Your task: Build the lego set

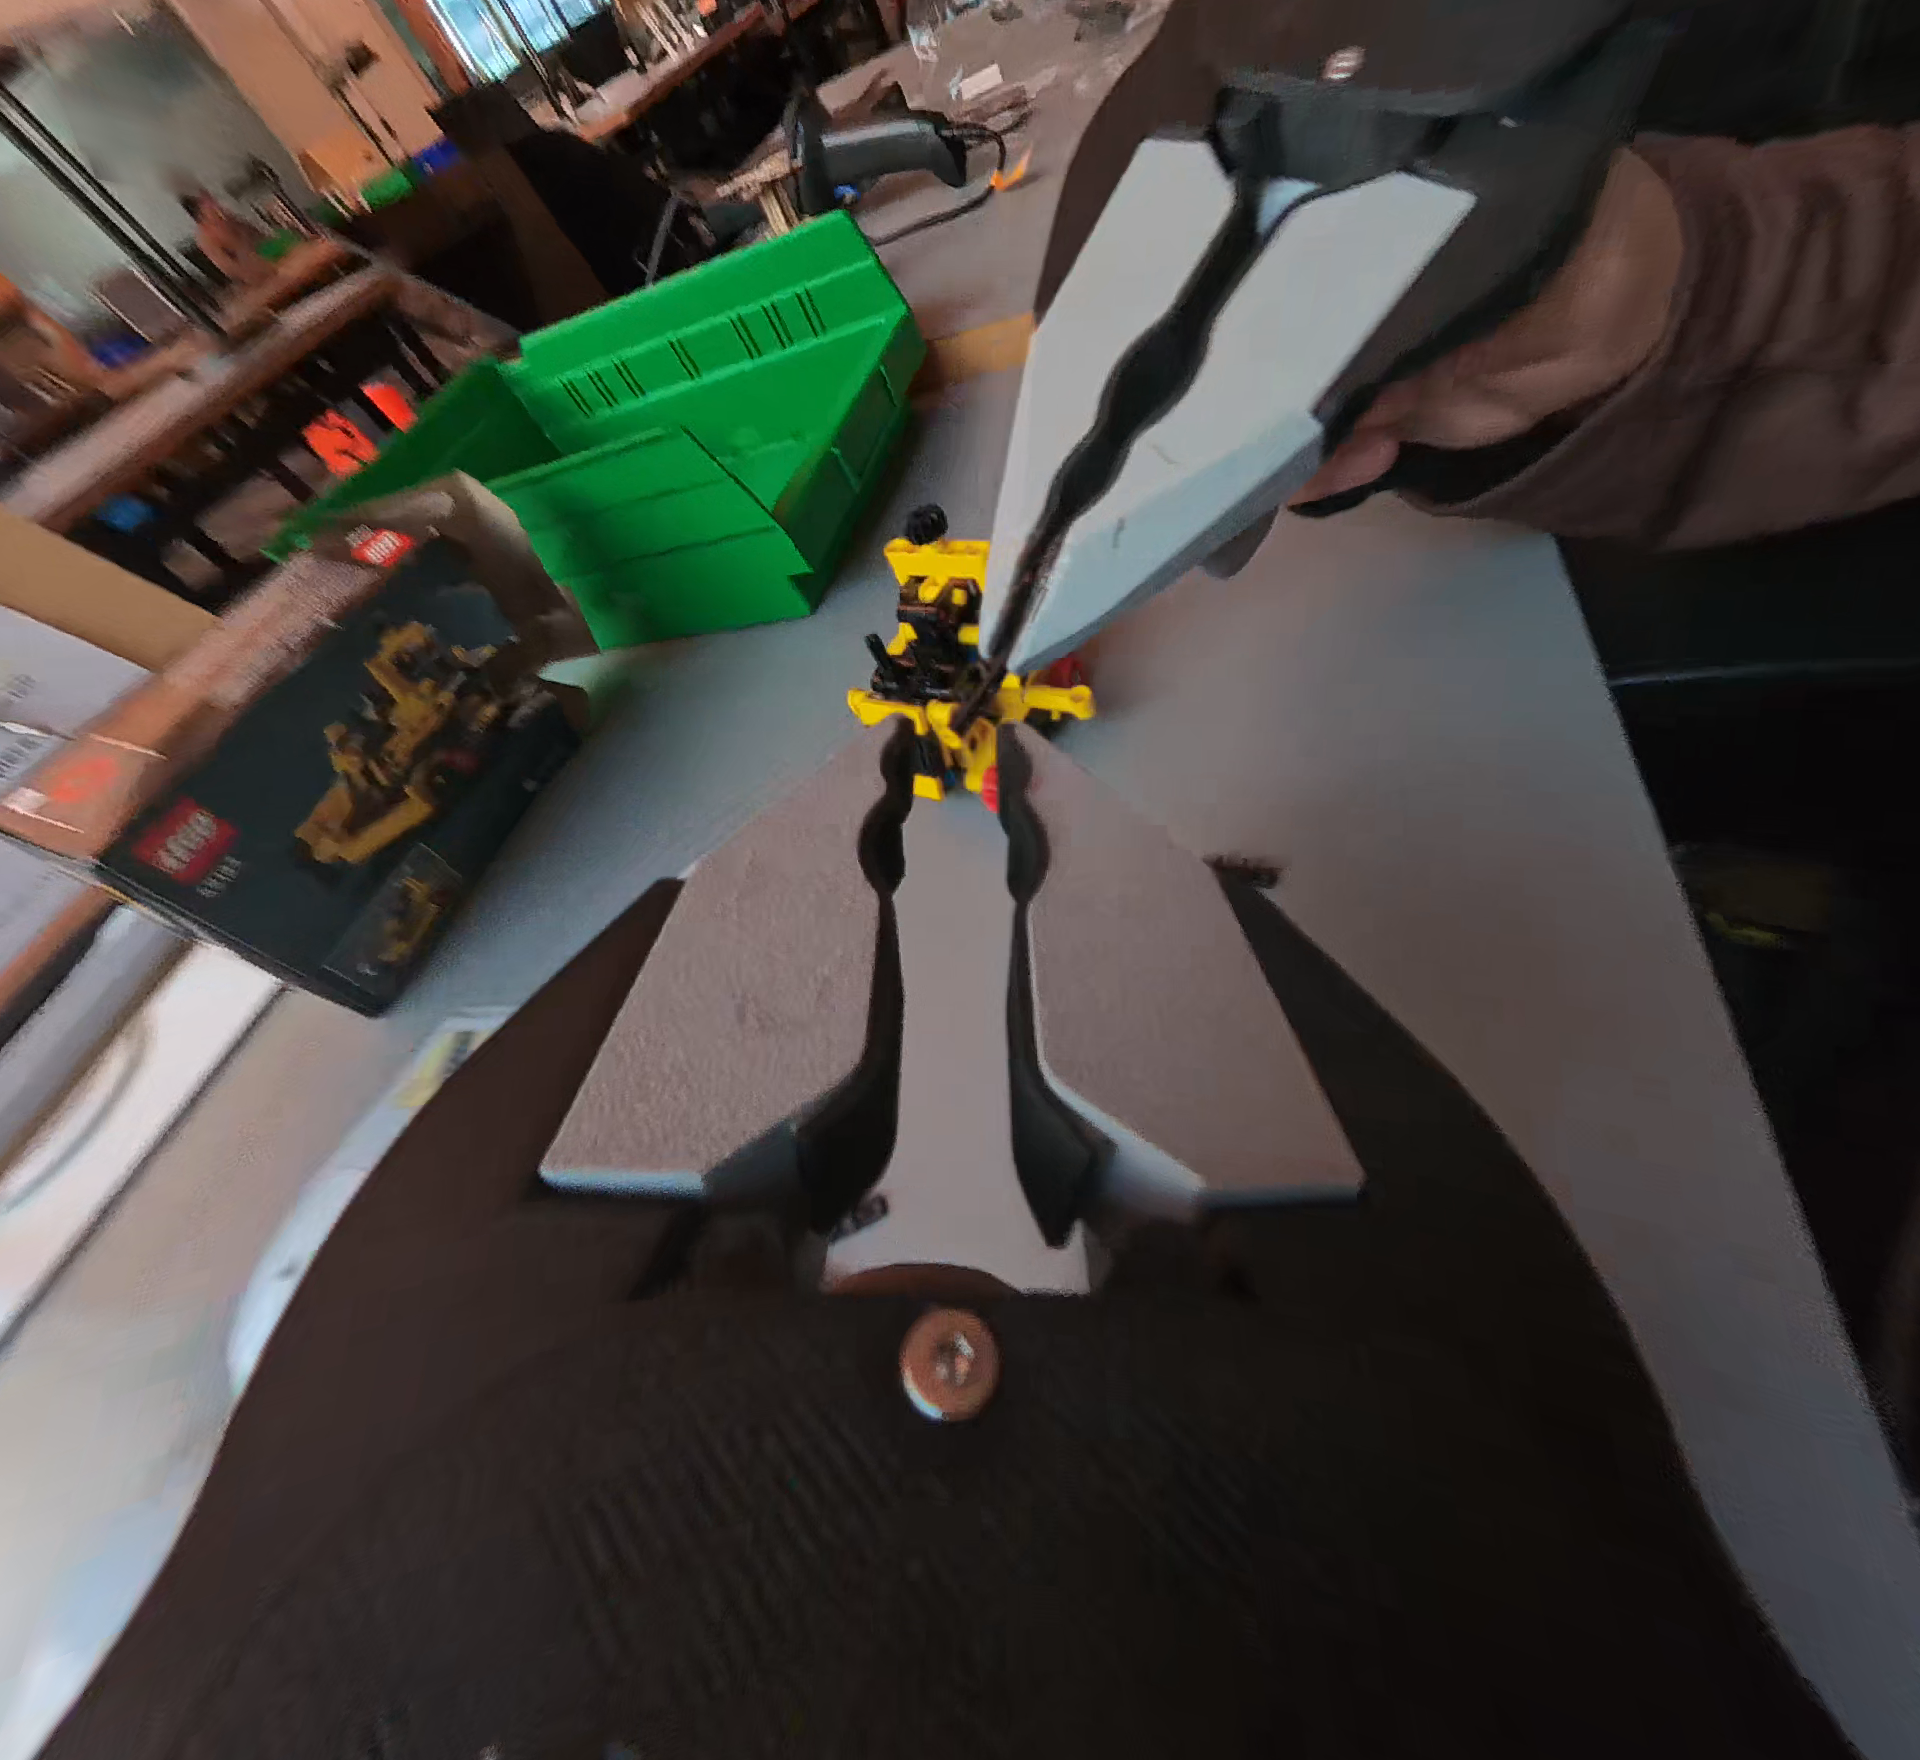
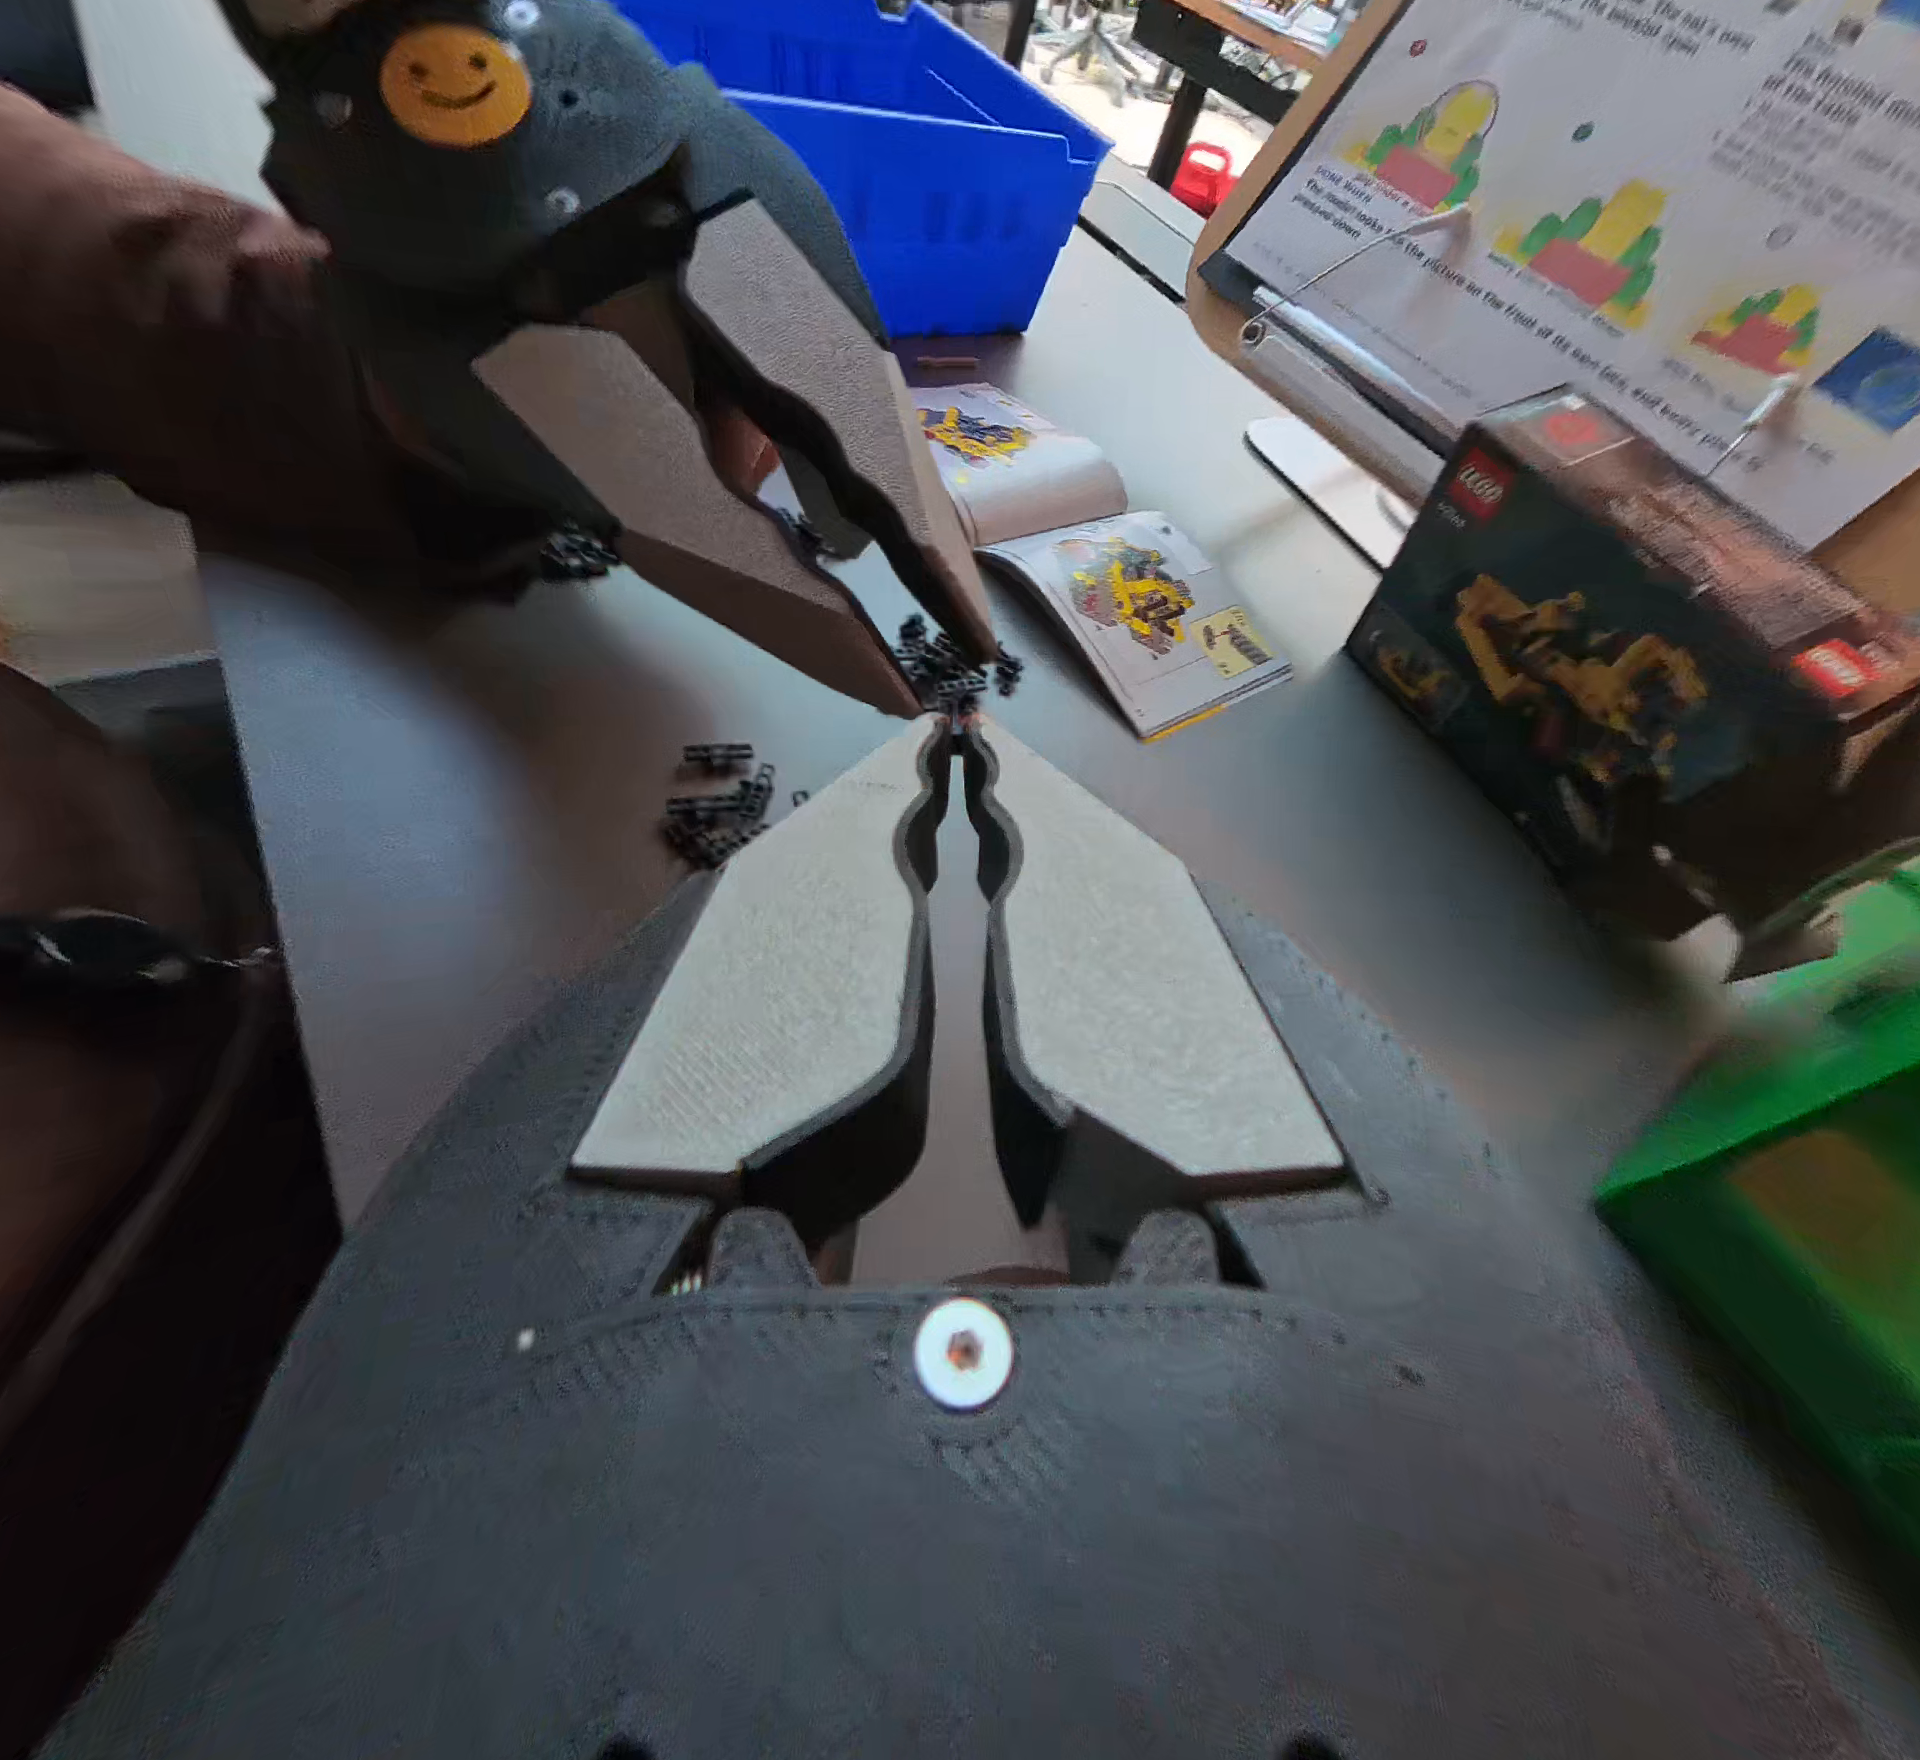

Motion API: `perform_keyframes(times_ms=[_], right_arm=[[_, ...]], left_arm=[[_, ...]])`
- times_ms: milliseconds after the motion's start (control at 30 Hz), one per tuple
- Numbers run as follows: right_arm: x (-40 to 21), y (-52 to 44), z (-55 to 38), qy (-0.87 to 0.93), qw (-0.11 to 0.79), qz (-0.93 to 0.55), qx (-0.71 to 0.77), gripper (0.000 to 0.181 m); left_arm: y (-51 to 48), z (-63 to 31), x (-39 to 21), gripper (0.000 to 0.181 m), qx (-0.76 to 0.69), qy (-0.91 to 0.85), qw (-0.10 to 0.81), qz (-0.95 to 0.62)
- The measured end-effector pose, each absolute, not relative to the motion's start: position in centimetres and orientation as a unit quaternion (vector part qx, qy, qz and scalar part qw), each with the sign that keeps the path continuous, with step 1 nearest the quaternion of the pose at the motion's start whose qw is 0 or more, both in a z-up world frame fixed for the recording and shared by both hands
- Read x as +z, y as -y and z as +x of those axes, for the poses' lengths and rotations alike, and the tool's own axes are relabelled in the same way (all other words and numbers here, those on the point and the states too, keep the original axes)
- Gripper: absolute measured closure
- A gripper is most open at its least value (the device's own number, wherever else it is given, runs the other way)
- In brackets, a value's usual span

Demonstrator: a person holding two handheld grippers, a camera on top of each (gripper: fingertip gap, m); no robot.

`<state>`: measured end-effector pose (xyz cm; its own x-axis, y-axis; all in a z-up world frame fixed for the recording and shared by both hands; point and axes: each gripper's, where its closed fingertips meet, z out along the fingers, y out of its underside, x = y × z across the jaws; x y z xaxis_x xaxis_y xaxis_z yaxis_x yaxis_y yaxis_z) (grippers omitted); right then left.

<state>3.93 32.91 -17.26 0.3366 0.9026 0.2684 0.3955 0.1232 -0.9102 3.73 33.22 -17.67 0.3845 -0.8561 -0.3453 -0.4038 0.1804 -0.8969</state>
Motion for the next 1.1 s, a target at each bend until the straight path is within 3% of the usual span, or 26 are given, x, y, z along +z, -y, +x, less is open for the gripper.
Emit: perform_keyframes(times_ms=[433,833,1100], right_arm=[[-18.6,-33.3,4.2,0.615,0.603,-0.507,-0.033,0.181],[-19.6,-32.9,3.3,0.655,0.605,-0.425,-0.157,0.181],[-19.3,-31.8,2.8,0.662,0.619,-0.392,-0.155,0.181]], left_arm=[[-32.8,3.9,-19.9,0.163,-0.331,-0.489,0.448,-0.671],[-32.6,3.9,-19.7,0.159,-0.423,-0.432,0.387,-0.696],[-32.6,3.7,-20.2,0.17,-0.432,-0.435,0.371,-0.698]])
